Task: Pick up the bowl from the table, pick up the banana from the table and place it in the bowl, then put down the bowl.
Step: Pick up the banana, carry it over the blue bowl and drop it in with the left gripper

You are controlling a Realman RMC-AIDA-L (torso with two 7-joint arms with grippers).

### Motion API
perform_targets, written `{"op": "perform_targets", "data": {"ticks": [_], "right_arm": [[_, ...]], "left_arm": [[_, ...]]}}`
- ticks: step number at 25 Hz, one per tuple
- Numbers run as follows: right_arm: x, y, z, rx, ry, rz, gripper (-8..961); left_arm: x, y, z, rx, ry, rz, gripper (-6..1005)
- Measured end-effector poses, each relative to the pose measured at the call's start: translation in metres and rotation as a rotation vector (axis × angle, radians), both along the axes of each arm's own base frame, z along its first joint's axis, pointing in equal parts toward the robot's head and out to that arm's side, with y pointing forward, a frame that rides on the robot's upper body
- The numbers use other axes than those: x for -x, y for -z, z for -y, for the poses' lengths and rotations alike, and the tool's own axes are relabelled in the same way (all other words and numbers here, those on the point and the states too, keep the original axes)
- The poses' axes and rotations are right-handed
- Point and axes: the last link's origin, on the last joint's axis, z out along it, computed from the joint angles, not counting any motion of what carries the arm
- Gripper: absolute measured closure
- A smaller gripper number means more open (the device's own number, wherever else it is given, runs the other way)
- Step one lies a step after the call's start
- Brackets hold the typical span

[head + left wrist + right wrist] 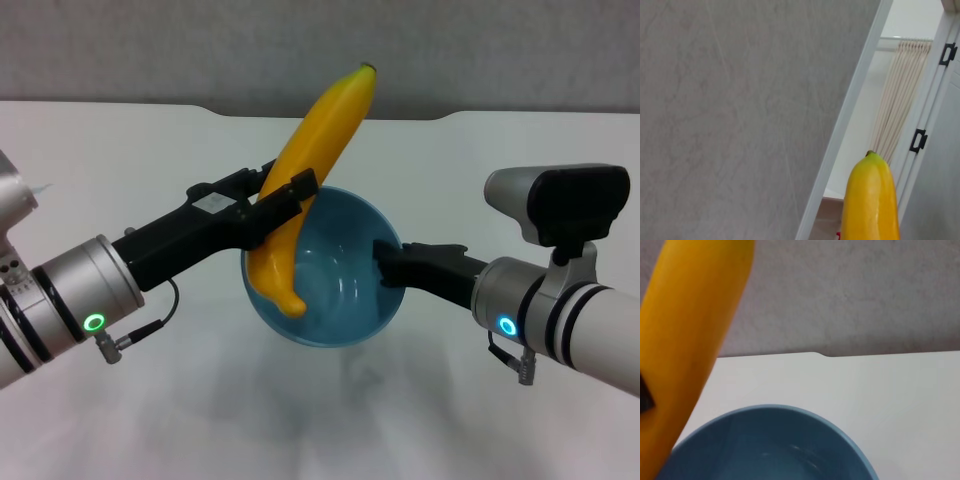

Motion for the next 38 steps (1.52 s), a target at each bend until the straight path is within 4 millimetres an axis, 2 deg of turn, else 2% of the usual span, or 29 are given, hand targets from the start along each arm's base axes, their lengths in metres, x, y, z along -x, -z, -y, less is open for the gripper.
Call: {"op": "perform_targets", "data": {"ticks": [14, 38], "right_arm": [[0.002, 0.007, 0.001, 0.045, -0.003, 0.023, 917], [0.01, 0.012, 0.002, 0.077, -0.033, 0.043, 896]], "left_arm": [[-0.01, 0.005, -0.001, -0.023, 0.07, -0.048, 414], [-0.006, 0.01, -0.002, -0.027, 0.056, -0.074, 391]]}}
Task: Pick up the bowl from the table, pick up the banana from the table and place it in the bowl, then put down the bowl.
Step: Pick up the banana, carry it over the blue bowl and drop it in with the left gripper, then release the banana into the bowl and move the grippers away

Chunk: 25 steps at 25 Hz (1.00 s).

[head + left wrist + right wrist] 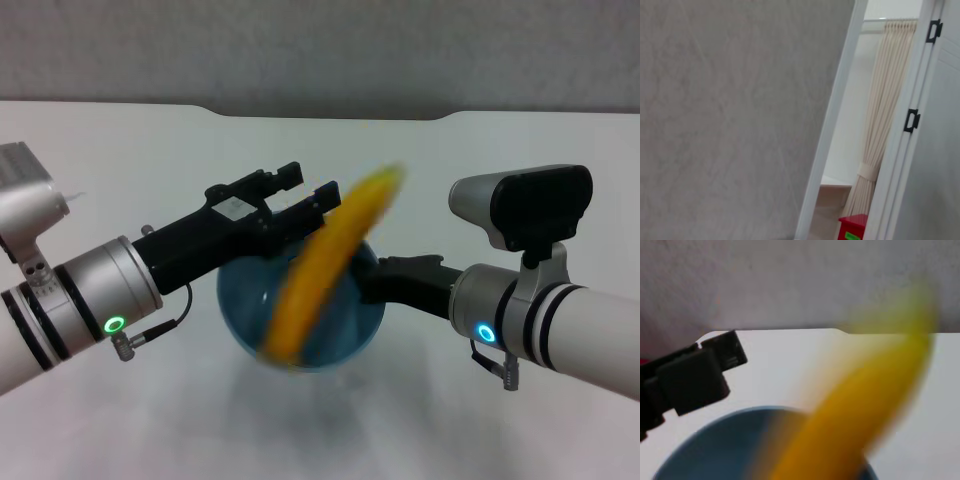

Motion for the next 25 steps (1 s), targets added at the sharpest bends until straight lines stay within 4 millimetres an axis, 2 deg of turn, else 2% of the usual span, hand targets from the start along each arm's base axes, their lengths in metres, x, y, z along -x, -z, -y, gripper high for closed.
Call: {"op": "perform_targets", "data": {"ticks": [4, 10, 15, 24, 25], "right_arm": [[-0.002, 0.0, 0.0, 0.0, 0.004, 0.003, 893], [-0.004, 0.0, 0.0, -0.003, 0.011, 0.004, 888], [-0.008, -0.001, -0.001, -0.006, 0.019, 0.008, 884], [-0.025, -0.009, -0.01, -0.034, 0.067, 0.03, 876], [-0.027, -0.011, -0.011, -0.039, 0.077, 0.03, 875]], "left_arm": [[0.001, 0.0, -0.002, -0.001, -0.016, -0.003, 387], [0.006, -0.007, -0.002, -0.025, -0.038, 0.015, 152], [0.019, -0.02, -0.007, -0.075, -0.095, 0.027, 91], [0.064, -0.044, -0.004, -0.179, -0.272, 0.02, 101], [0.064, -0.044, -0.004, -0.179, -0.272, 0.02, 101]]}}
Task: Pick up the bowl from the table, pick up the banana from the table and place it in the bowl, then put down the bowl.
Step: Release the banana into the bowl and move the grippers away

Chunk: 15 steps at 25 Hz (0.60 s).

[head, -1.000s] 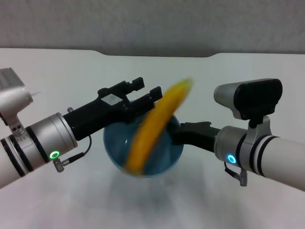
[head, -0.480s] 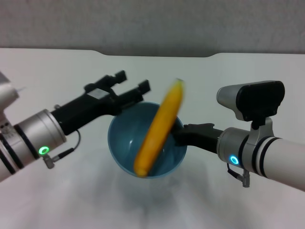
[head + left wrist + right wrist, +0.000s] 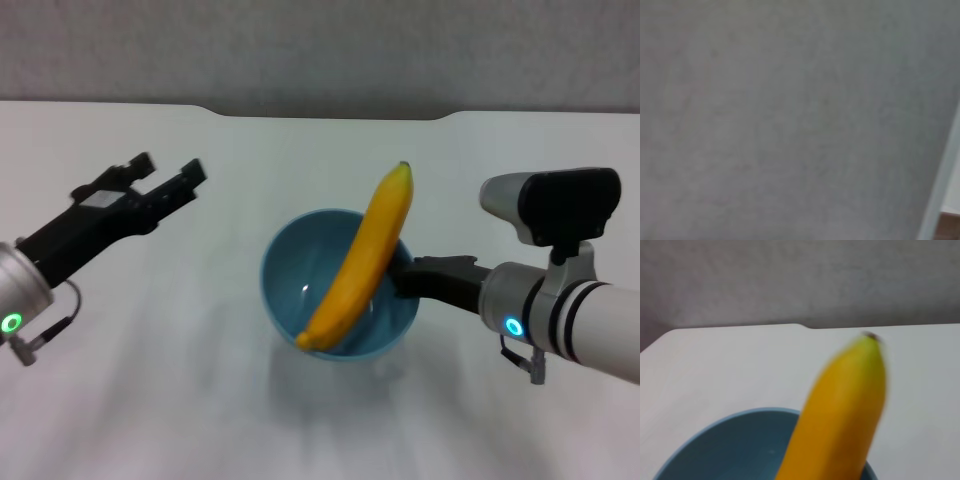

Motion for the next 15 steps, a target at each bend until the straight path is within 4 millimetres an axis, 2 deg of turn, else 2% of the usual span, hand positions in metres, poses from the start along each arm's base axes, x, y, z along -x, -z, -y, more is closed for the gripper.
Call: {"op": "perform_targets", "data": {"ticks": [5, 15], "right_arm": [[-0.008, -0.006, -0.006, -0.017, 0.03, 0.006, 871], [-0.02, -0.006, -0.007, 0.033, 0.096, 0.034, 862]], "left_arm": [[0.018, -0.007, 0.007, -0.027, -0.062, 0.001, 101], [0.024, -0.004, 0.01, -0.023, -0.085, 0.004, 102]]}}
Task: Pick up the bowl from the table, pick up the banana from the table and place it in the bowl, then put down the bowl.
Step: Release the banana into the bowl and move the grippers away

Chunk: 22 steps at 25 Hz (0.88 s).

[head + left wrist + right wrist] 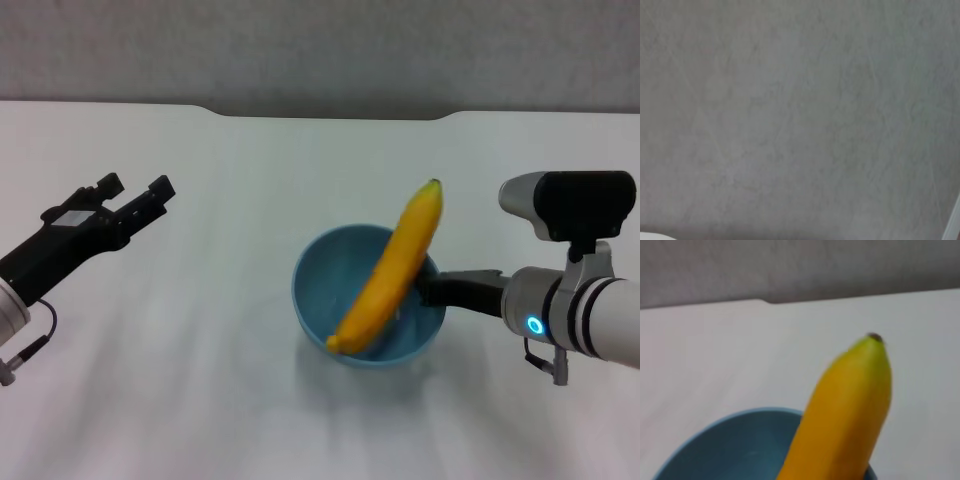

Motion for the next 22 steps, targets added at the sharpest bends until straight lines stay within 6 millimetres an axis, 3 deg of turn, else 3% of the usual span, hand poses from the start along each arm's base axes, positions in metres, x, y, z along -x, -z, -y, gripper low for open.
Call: {"op": "perform_targets", "data": {"ticks": [22], "right_arm": [[-0.001, -0.002, -0.031, 0.113, 0.08, 0.109, 843]], "left_arm": [[0.004, -0.001, 0.002, -0.008, -0.016, 0.006, 103]]}}
